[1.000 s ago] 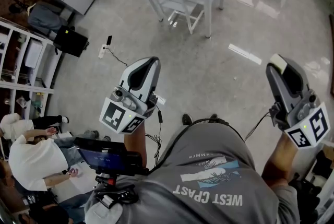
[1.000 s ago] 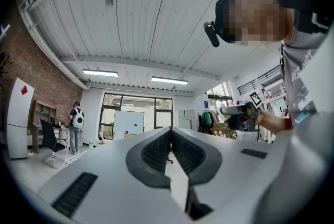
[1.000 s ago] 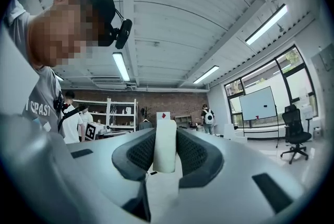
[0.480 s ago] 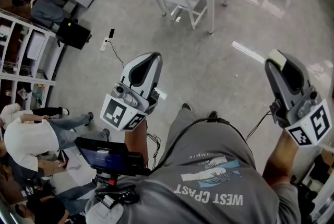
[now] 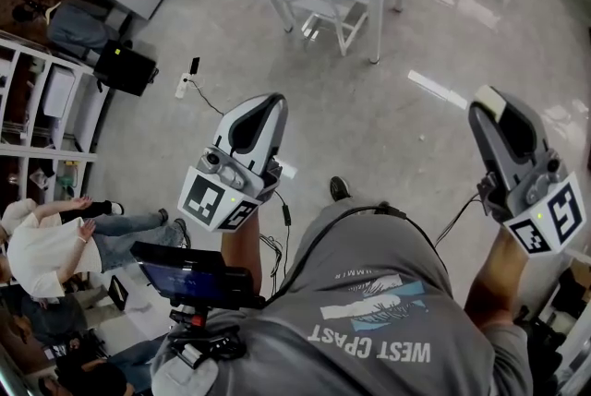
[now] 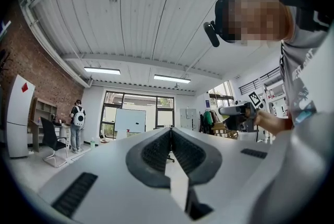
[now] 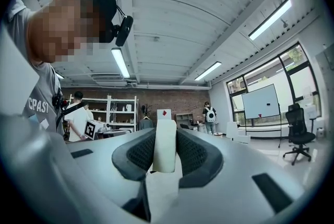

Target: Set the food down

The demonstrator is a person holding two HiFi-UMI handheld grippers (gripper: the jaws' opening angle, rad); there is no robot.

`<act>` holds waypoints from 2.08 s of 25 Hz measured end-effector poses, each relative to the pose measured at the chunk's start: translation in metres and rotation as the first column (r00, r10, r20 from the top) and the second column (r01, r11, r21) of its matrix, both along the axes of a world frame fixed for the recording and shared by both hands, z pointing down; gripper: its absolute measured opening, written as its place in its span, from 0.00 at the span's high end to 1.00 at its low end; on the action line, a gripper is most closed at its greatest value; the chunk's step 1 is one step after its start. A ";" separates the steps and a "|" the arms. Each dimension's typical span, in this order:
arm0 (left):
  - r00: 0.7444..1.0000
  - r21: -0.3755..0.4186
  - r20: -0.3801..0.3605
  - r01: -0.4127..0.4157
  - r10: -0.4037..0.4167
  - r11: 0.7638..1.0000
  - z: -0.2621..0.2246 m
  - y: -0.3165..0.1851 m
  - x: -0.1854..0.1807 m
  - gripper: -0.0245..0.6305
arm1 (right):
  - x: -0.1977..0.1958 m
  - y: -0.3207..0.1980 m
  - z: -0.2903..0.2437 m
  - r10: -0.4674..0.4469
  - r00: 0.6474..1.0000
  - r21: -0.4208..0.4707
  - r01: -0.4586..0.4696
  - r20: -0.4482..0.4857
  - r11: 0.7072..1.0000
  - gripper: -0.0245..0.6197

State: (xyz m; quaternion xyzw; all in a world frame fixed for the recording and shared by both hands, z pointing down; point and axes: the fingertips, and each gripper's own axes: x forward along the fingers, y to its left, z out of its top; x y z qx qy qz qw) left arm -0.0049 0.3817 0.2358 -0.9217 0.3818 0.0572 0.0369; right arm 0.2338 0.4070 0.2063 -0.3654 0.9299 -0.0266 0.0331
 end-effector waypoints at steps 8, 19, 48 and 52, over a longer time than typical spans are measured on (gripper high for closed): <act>0.999 0.015 -0.006 -0.047 0.047 0.999 -0.006 -0.052 -0.034 0.95 | -0.038 -0.047 -0.003 0.040 0.999 0.013 -0.040 -0.005 0.999 0.80; 0.994 0.003 -0.023 -0.106 0.106 0.994 0.001 -0.112 -0.034 0.95 | -0.052 -0.103 -0.002 0.064 0.998 0.000 -0.064 -0.021 0.998 0.80; 0.999 -0.011 -0.018 0.038 -0.038 0.999 0.009 -0.277 0.031 0.95 | 0.011 -0.304 0.011 -0.090 0.996 -0.026 0.089 -0.017 0.996 0.80; 1.000 -0.007 -0.023 0.012 -0.012 1.000 0.005 -0.307 0.020 0.95 | -0.004 -0.326 0.010 -0.071 0.997 -0.031 0.071 -0.014 0.997 0.80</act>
